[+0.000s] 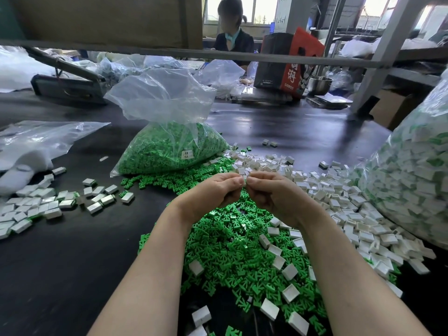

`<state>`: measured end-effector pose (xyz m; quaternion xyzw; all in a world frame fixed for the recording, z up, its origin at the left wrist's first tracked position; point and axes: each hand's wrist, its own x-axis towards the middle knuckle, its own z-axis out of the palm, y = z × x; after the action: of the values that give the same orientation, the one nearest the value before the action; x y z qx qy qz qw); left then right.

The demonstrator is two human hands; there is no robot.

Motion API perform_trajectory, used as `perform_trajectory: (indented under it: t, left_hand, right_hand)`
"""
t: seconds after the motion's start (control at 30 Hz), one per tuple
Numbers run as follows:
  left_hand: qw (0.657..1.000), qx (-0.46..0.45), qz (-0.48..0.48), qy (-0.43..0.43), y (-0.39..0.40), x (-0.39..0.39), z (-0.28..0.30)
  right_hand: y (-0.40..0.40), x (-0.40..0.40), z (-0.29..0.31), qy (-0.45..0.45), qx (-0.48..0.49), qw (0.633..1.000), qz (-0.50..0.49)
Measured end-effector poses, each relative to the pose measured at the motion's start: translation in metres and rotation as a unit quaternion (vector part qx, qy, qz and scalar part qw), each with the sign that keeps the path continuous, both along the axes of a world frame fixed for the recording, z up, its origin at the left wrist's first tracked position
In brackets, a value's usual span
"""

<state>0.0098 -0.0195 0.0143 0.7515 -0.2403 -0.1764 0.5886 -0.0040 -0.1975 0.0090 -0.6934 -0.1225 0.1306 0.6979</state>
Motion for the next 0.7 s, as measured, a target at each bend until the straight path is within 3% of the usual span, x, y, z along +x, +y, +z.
perform_trajectory:
  t: [0.7]
  left_hand:
    - [0.996,0.085,-0.037,0.008,0.0070,-0.0047,0.0093]
  right_hand:
    - [-0.0051,-0.0033,0.0025,-0.019,-0.051,0.996,0.068]
